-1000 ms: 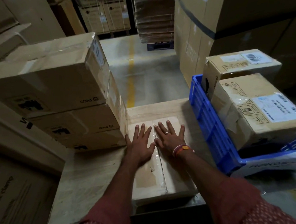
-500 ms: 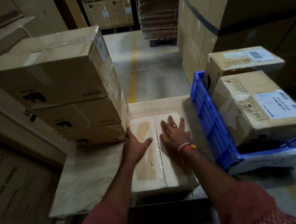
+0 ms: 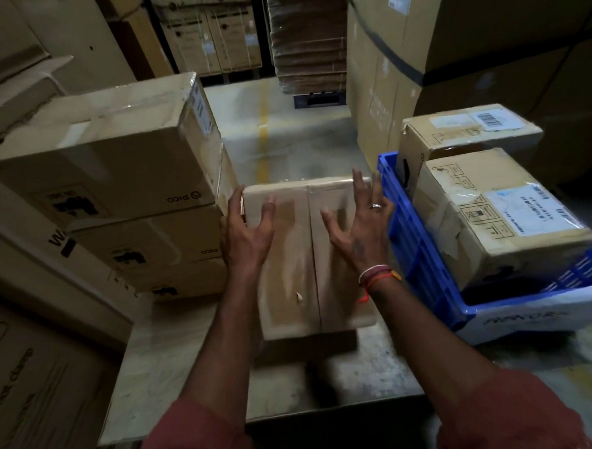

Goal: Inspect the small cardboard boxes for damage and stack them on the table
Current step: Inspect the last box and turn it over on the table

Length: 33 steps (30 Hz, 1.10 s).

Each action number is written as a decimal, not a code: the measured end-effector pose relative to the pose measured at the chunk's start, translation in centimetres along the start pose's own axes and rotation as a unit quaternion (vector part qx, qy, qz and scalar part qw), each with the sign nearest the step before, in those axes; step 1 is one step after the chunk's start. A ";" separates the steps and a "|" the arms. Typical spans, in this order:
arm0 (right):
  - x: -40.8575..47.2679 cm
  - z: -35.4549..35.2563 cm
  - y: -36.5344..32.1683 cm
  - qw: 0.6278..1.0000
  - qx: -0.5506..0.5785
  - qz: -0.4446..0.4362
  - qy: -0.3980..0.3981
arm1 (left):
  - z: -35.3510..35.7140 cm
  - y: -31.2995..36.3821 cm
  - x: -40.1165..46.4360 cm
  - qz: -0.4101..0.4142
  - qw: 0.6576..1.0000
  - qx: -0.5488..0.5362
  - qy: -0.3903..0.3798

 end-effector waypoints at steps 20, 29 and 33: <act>-4.1 -0.9 -2.3 0.966 -0.214 -0.100 -0.102 | 0.7 1.7 -5.8 0.163 0.973 0.161 0.025; -4.0 0.9 -2.1 0.936 -0.273 -0.130 -0.180 | 3.5 1.3 -5.3 0.194 0.913 0.333 -0.131; -1.2 0.8 -3.4 0.951 -0.245 -0.114 -0.153 | 3.5 3.5 -3.2 0.194 0.904 0.362 -0.115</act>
Point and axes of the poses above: each hand's wrist, its own x-axis towards the middle knuckle, its own z-axis out of the palm, y = z × x, the point moved 7 cm from there along x, towards the middle knuckle, and after that the axes turned 3 degrees about z, right-handed, at the moved point
